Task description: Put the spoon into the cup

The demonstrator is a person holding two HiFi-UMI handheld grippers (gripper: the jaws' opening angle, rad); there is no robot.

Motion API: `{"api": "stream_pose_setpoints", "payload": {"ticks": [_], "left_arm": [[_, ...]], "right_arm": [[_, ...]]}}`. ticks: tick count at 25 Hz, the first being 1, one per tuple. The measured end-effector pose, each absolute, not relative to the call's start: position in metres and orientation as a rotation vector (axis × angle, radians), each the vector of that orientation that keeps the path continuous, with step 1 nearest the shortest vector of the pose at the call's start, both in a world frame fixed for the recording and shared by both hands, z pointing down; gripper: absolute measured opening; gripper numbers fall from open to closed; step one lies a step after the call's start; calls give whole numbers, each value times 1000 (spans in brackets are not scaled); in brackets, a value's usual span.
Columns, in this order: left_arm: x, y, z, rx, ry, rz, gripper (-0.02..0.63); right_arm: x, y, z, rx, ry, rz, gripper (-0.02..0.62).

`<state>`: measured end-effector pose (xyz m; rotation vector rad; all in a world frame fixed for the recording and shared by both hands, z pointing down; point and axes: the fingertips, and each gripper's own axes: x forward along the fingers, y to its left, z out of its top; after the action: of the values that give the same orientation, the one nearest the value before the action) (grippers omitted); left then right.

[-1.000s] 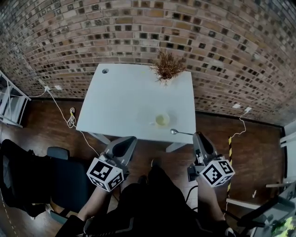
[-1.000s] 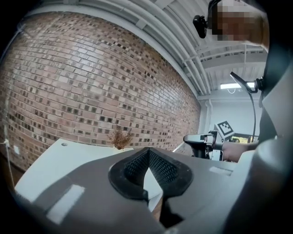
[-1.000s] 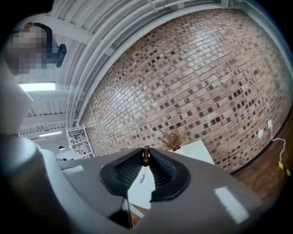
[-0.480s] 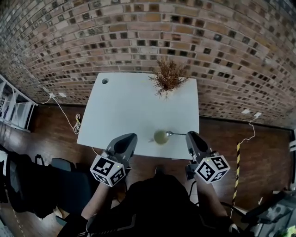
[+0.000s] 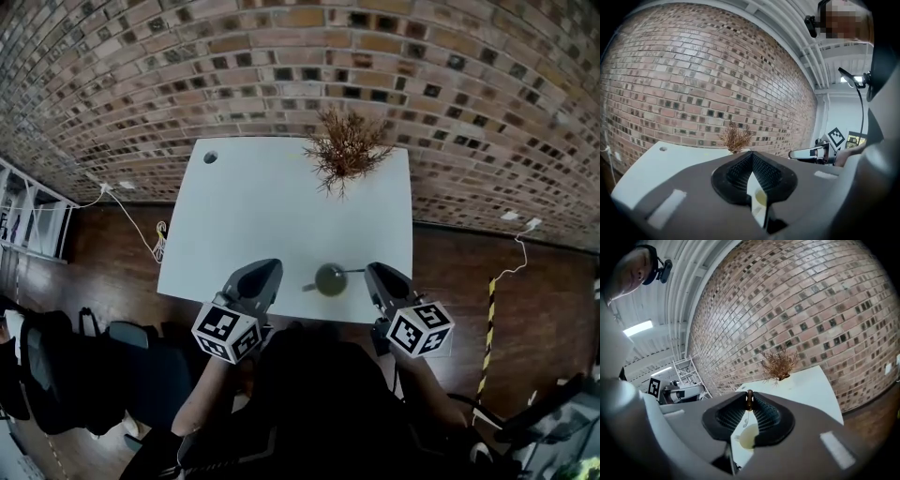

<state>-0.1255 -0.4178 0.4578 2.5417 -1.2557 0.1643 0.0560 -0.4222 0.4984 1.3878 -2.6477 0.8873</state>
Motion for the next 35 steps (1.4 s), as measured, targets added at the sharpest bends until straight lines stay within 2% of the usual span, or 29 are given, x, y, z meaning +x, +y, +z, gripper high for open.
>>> {"api": "stream_pose_setpoints", "payload": {"ticks": [12,35], "left_arm": [[-129,-432,539,2509,-1104,289,-5],[-115,-425,582,2500,-1046,390,-5]], "right_arm": [[41,-430,567,1442,-2462,1024,54],[28,-421,624,1429,-2355,1067,55]]}}
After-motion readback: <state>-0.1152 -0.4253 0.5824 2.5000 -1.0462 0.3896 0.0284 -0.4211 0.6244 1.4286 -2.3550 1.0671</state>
